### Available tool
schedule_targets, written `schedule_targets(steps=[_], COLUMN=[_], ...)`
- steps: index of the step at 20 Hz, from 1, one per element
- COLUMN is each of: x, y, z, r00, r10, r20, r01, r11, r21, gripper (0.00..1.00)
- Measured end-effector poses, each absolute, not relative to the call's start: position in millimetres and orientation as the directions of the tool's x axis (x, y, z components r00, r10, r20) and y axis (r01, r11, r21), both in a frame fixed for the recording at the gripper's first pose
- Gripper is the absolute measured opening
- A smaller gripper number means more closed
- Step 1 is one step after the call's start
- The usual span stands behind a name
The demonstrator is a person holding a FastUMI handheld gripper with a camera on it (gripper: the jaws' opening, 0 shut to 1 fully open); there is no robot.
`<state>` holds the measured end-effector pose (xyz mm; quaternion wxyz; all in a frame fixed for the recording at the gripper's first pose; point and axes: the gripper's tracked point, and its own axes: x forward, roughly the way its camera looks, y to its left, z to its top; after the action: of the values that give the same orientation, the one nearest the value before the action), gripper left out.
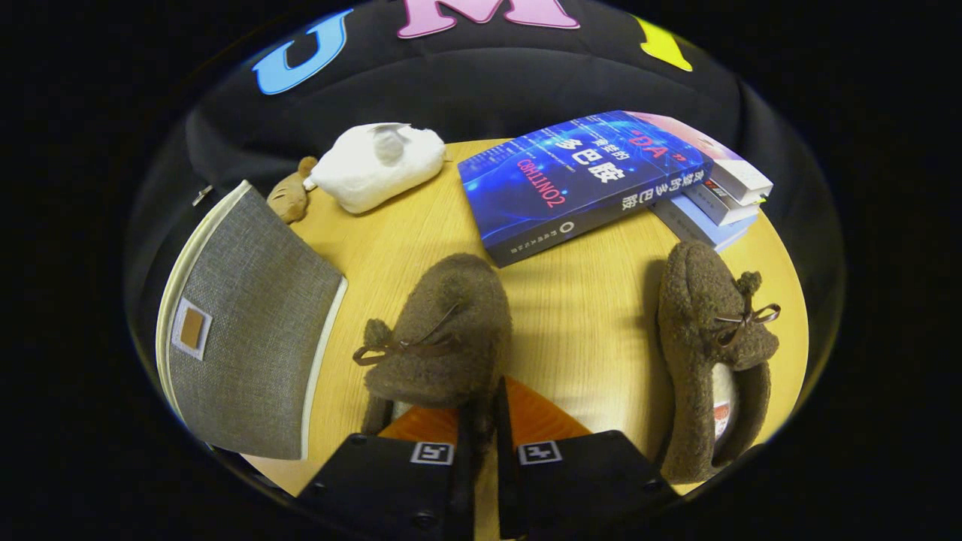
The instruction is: Open the storage box then place both shoes into the box .Put the left shoe in first, then the right shoe, with the right side of both shoes facing outward in a uniform manner.
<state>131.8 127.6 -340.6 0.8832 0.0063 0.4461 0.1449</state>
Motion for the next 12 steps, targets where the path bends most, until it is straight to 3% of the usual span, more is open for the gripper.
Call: schedule_targets(steps=[4, 12], x=[135, 129], y=[130, 131], z=[-342, -323], r00=[0.549, 0.559], r10=[0.275, 0.27], r20=[-0.789, -0.784], r01=[-0.239, -0.241], r11=[0.957, 0.958], r21=[0.167, 0.158], gripper=[0.07, 0.05])
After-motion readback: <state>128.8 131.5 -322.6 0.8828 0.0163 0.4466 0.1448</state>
